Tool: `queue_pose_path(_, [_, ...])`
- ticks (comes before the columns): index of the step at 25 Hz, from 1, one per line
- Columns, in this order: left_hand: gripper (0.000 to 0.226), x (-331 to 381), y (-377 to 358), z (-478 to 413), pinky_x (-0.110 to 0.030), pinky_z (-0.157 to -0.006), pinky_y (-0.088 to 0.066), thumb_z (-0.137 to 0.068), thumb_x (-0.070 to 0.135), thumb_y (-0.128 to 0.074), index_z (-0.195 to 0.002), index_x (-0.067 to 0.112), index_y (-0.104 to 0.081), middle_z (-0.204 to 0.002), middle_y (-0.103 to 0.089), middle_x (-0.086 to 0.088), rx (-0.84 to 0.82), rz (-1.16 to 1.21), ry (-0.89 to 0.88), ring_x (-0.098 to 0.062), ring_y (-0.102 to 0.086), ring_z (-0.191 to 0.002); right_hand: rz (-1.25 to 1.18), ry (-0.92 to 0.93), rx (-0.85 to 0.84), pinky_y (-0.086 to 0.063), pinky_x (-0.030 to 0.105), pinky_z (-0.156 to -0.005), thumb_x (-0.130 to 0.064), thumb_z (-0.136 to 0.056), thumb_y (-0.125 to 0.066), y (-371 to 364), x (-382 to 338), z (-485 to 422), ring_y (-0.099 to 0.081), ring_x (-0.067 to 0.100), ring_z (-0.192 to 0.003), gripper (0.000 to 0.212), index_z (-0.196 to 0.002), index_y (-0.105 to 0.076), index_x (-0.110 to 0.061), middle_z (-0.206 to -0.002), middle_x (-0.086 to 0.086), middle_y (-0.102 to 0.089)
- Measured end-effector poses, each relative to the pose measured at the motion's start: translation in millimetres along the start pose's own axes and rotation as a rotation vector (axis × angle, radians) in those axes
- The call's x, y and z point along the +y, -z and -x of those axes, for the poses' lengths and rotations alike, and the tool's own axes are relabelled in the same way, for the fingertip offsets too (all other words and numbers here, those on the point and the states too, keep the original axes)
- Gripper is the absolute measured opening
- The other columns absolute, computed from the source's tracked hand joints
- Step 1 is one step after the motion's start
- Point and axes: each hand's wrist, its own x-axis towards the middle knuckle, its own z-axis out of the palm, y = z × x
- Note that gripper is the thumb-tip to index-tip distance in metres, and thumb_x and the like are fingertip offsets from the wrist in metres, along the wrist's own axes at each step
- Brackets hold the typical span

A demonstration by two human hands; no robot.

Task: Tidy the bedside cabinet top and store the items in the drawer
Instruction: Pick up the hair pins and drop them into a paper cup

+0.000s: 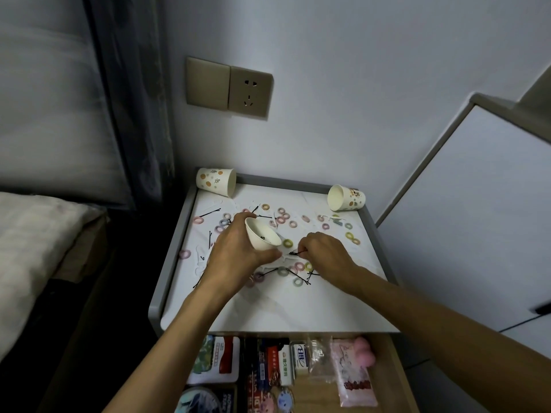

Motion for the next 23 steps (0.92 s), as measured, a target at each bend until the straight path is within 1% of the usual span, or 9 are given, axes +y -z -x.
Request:
queue_pose_path(3, [0.063, 0, 0, 0, -0.01, -0.051, -0.031, -0.061, 0.039, -0.088, -0.105, 0.043, -0.042, -0.085, -0.055, 0.023, 0.001, 0.001, -0.003, 0.008, -0.052, -0.077, 0.105, 0.026, -0.021, -0.048, 0.034, -0.075, -0.003, -0.089, -0.057, -8, 0, 3, -0.057, 0.023, -0.097, 0.018, -0.105, -0.061, -0.013, -0.105, 0.006, -0.062])
queue_pose_path(5, [0.062, 0, 0, 0, -0.01, -0.047, -0.038, -0.06, 0.038, -0.088, -0.103, 0.042, -0.043, -0.084, -0.056, 0.021, 0.007, 0.007, -0.003, 0.006, -0.053, -0.076, -0.11, -0.116, 0.015, -0.046, 0.032, -0.071, -0.012, -0.095, -0.055, -2, -1, 1, -0.059, 0.02, -0.091, 0.01, -0.102, -0.06, -0.014, -0.1, 0.003, -0.064])
queue_pose_path(7, [0.06, -1, 1, 0, -0.005, -0.048, -0.04, -0.061, 0.038, -0.088, -0.103, 0.04, -0.044, -0.084, -0.056, 0.02, 0.009, 0.017, 0.0, 0.005, -0.053, -0.074, -0.407, -0.205, 0.088, -0.041, 0.024, -0.063, -0.017, -0.096, -0.056, 14, -3, -3, -0.061, 0.008, -0.077, 0.008, -0.098, -0.064, -0.018, -0.085, -0.005, -0.065])
queue_pose_path(9, [0.06, -2, 0, 0, -0.006, -0.047, -0.04, -0.062, 0.04, -0.087, -0.104, 0.04, -0.044, -0.085, -0.056, 0.02, -0.006, 0.001, 0.008, 0.005, -0.053, -0.074, -0.603, -0.122, 0.183, -0.042, 0.016, -0.062, -0.014, -0.094, -0.061, 39, -7, -7, -0.063, -0.003, -0.07, 0.013, -0.099, -0.073, -0.017, -0.08, -0.01, -0.069])
queue_pose_path(11, [0.063, -2, -1, 0, -0.011, -0.044, -0.038, -0.062, 0.044, -0.087, -0.108, 0.039, -0.045, -0.088, -0.055, 0.02, -0.027, -0.029, 0.016, 0.005, -0.053, -0.075, -0.696, 0.036, 0.175, -0.046, 0.013, -0.067, -0.012, -0.09, -0.067, 66, -18, -8, -0.066, -0.002, -0.076, 0.014, -0.1, -0.077, -0.014, -0.087, -0.006, -0.074])
queue_pose_path(16, [0.067, 1, -8, 4, -0.013, -0.048, -0.038, -0.061, 0.036, -0.087, -0.115, 0.033, -0.048, -0.092, -0.058, 0.016, -0.058, -0.011, -0.003, 0.004, -0.057, -0.075, -0.547, 0.373, -0.021, -0.042, 0.011, -0.073, -0.01, -0.083, -0.073, 93, -54, -2, -0.062, 0.0, -0.078, 0.013, -0.096, -0.078, -0.012, -0.089, -0.005, -0.073])
queue_pose_path(18, [0.064, 2, -7, 5, -0.01, -0.045, -0.041, -0.061, 0.032, -0.088, -0.111, 0.034, -0.048, -0.092, -0.058, 0.015, -0.058, 0.017, -0.003, 0.006, -0.058, -0.072, -0.65, 0.297, 0.037, -0.048, 0.017, -0.076, -0.01, -0.083, -0.073, 92, -48, 2, -0.065, 0.003, -0.082, 0.013, -0.096, -0.077, -0.012, -0.092, -0.004, -0.073])
queue_pose_path(20, [0.065, 2, -5, 6, -0.006, -0.046, -0.041, -0.061, 0.032, -0.088, -0.111, 0.035, -0.047, -0.093, -0.057, 0.016, -0.053, 0.014, -0.003, 0.003, -0.057, -0.074, -0.795, 0.076, 0.092, -0.052, 0.021, -0.073, -0.008, -0.082, -0.074, 84, -27, 10, -0.067, 0.009, -0.081, 0.012, -0.094, -0.075, -0.013, -0.088, -0.005, -0.072])
queue_pose_path(23, [0.068, 1, -3, 5, -0.008, -0.048, -0.04, -0.062, 0.035, -0.088, -0.117, 0.032, -0.048, -0.1, -0.059, 0.011, -0.051, -0.005, -0.002, -0.004, -0.056, -0.083, -0.468, -0.096, -0.123, -0.043, 0.009, -0.066, -0.017, -0.076, -0.081, 54, 7, 29, -0.059, 0.008, -0.082, 0.033, -0.107, -0.07, -0.015, -0.093, -0.008, -0.063])
